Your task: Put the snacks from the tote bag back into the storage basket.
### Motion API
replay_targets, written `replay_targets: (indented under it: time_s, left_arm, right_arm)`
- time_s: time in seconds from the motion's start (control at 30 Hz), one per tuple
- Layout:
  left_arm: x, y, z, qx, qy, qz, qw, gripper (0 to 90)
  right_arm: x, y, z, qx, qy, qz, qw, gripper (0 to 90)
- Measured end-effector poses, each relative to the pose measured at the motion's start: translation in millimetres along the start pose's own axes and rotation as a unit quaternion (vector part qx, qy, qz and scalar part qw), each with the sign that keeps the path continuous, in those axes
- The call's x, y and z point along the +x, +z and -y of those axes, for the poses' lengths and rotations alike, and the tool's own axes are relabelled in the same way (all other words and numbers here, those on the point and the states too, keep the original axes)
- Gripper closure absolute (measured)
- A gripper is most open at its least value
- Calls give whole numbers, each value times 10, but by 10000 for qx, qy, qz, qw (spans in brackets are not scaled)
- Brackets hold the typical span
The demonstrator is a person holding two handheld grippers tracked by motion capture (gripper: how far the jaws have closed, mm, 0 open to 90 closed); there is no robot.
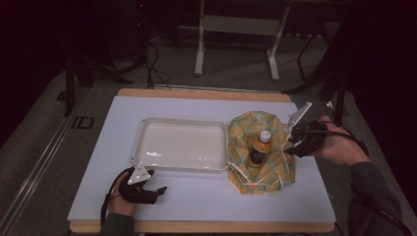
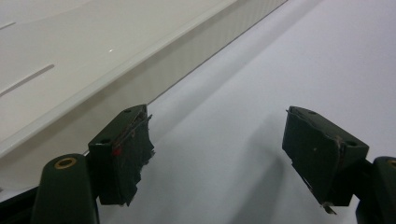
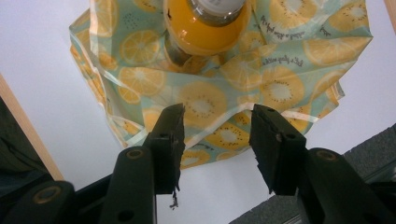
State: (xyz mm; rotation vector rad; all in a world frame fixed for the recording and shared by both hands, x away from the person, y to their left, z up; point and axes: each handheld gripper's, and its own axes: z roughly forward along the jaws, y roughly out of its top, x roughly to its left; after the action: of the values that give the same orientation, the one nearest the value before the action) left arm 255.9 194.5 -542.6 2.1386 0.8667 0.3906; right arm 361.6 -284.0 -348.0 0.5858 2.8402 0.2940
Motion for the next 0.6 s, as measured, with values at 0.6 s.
replay_targets:
  time_s: [0.6]
  left_arm:
    - [0,2,-1,8,10,12,10000,235]
  right_arm:
    - [-9,-1,-208,-41,-210,6,9998,553]
